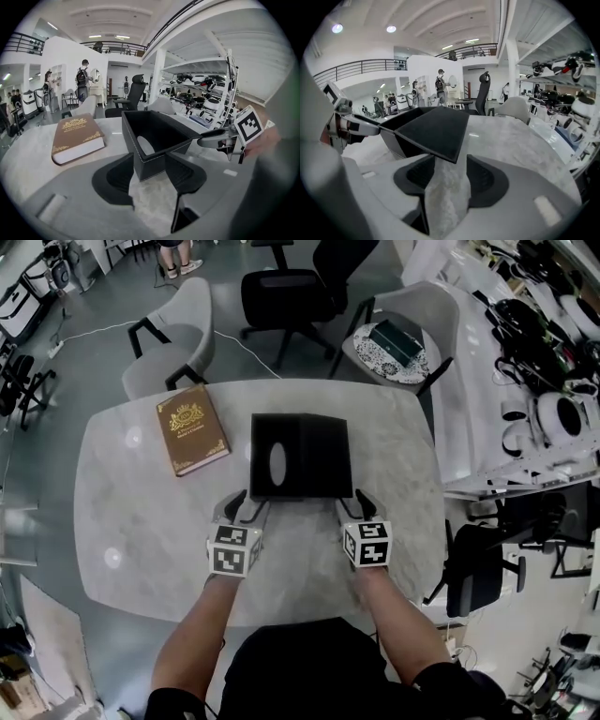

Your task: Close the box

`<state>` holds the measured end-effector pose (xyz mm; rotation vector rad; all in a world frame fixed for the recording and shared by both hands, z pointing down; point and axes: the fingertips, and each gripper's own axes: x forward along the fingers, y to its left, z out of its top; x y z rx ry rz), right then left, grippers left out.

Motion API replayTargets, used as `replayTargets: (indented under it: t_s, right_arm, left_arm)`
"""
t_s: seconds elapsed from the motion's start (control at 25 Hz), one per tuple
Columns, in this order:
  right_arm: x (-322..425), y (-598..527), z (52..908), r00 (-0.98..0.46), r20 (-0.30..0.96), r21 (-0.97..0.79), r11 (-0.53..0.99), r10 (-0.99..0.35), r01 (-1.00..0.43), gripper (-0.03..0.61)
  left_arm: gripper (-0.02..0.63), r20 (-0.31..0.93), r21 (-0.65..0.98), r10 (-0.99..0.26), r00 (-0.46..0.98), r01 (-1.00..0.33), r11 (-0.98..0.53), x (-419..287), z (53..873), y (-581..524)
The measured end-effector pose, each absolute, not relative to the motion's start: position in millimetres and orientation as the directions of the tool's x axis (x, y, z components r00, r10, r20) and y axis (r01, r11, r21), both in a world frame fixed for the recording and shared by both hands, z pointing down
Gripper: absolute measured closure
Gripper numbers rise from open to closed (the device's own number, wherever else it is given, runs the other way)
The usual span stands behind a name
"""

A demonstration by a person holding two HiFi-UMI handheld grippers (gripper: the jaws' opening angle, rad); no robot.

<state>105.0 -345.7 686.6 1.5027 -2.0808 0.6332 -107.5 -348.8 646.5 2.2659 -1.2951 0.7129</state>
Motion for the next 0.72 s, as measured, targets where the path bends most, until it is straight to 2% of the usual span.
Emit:
replayTargets:
  t_s: [0.28,0.52,0.72]
  right_arm:
    - [102.9,-348.1,654.0,-0.398,0.537,-0.202,0.344,-0.744,-0.917,0.385]
    - [92.9,-340.3,633.5,-0.484,0.508,-0.191,0.454,-0.713,-0.870,0.385]
    - [88.5,-340.1,621.7,-0.533,0.466,-0.240,0.479,-0.706,-0.844,0.380]
  left_arm:
    - [0.394,0.628,0.153,-0.642,0.441,-0.878,-0.454,-106.1,649.3,-347.5]
    - [0.397,0.640,0.170,-0.630,0.441,-0.880,-0.443,-106.1,648.3,-345.3]
    - [0.400,0.640,0.181,-0.630,0.439,-0.884,-0.432,-106.4,647.3,-345.1]
